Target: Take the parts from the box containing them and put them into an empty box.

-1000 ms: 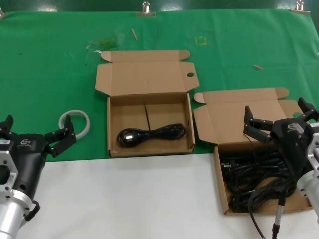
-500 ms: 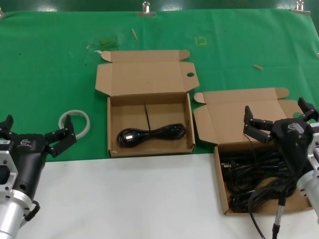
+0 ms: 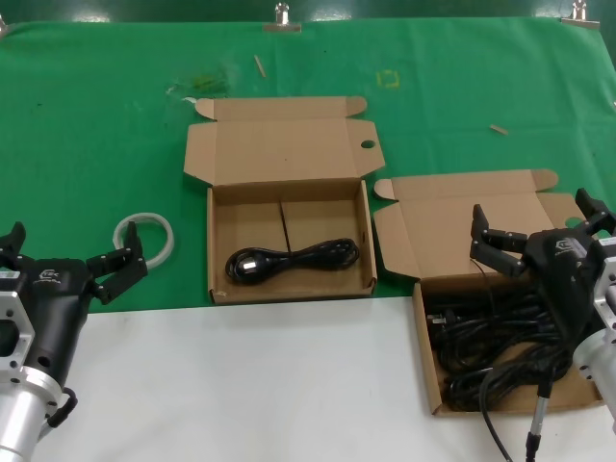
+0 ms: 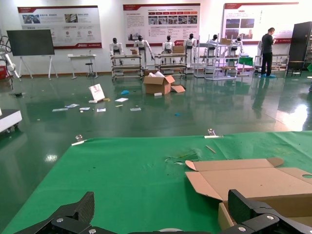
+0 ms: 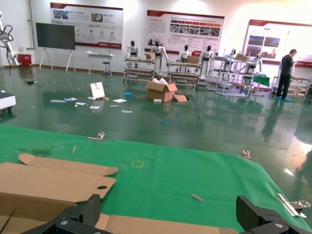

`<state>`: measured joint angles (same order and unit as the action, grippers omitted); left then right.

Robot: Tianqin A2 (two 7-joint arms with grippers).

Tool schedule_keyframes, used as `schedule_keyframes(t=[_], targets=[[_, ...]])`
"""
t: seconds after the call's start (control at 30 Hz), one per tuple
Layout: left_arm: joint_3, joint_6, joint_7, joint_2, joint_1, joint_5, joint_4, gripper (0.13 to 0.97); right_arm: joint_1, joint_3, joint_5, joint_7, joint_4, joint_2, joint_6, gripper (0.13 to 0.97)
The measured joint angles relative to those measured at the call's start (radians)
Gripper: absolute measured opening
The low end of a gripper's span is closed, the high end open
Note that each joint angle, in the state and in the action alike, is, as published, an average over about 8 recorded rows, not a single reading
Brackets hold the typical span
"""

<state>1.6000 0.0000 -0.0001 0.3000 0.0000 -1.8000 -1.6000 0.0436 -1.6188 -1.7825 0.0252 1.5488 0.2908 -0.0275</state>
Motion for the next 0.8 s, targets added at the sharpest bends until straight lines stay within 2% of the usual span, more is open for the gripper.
schedule_keyframes(t=[0.8], targets=[[0.000,0.000,0.000,0.000,0.000,0.000,0.000,0.966,0.000,0.000,0.000,0.000,0.000,0.000,0.000,0.966]])
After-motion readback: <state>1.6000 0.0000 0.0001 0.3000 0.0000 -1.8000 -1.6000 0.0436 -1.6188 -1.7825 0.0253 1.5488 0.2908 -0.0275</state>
